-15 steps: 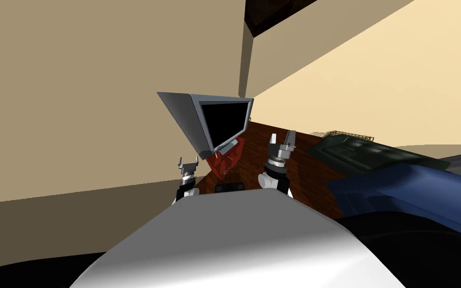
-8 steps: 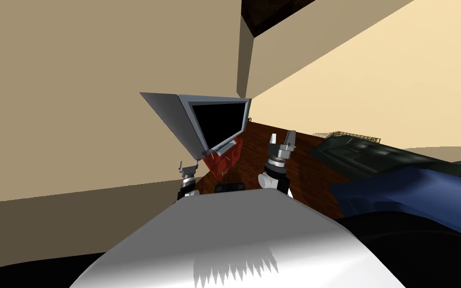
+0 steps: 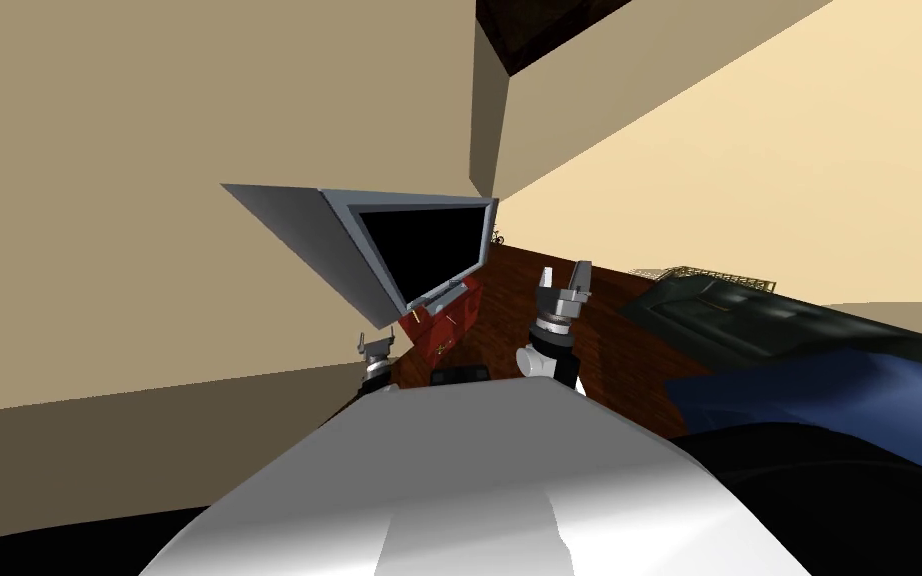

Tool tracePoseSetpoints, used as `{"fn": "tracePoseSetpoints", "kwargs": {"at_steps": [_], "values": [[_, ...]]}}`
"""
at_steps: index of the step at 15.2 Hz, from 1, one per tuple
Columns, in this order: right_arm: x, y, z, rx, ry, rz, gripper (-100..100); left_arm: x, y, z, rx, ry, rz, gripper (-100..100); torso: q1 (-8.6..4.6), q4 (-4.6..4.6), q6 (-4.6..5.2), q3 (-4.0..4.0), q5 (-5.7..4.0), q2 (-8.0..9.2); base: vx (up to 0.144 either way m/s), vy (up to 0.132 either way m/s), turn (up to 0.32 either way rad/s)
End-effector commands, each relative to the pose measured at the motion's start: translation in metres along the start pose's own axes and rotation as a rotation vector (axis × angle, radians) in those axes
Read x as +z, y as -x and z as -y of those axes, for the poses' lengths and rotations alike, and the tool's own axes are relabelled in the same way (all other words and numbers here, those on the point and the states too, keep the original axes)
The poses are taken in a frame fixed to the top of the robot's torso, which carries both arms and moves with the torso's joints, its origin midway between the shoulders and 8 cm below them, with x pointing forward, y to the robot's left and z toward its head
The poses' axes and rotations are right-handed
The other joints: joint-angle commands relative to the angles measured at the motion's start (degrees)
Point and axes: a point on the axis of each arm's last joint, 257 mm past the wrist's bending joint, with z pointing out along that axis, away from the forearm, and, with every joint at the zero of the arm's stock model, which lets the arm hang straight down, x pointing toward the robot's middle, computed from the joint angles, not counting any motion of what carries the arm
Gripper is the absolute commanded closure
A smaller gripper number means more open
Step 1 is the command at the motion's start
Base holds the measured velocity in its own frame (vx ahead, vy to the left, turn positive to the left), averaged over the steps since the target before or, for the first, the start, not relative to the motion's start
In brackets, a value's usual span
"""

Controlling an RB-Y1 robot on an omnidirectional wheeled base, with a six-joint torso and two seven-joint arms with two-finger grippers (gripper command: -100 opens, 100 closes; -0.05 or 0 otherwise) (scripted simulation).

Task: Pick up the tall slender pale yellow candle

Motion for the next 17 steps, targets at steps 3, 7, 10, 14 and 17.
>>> {"fn": "tracePoseSetpoints", "kwargs": {"at_steps": [3, 7, 10, 14, 17], "values": [[0.0, 0.0, 0.0, 0.0, 0.0, 0.0, 0, -0.008, 0.024, 0.006, -0.066, -0.034, 0.046, -100, 0.12, 0.0, 0.0, 0.0, 0.02, 0.01, 0.069, -0.088, 0.024], [0.0, 0.0, 0.0, 0.0, 0.0, 0.0, 0, -0.018, 0.052, 0.013, -0.128, -0.077, 0.101, -100, -0.08, -0.02, -0.01, -0.05, -0.01, -0.09, 0.099, -0.137, 0.038], [0.0, 0.0, 0.0, 0.0, 0.0, 0.0, 0, -0.027, 0.07, 0.017, -0.149, -0.097, 0.14, -100, 0.06, -0.04, 0.0, -0.09, 0.0, -0.15, 0.102, -0.095, 0.024], [0.0, 0.0, 0.0, 0.0, 0.0, 0.0, 0, -0.036, 0.091, 0.024, -0.199, -0.147, 0.179, -100, 0.15, -0.05, 0.0, -0.12, 0.03, -0.21, 0.12, -0.089, 0.032], [0.0, 0.0, 0.0, 0.0, 0.0, 0.0, 0, -0.044, 0.105, 0.027, -0.214, -0.17, 0.212, -100, 0.13, -0.06, 0.0, -0.17, 0.03, -0.3, 0.136, -0.091, 0.031]]}}
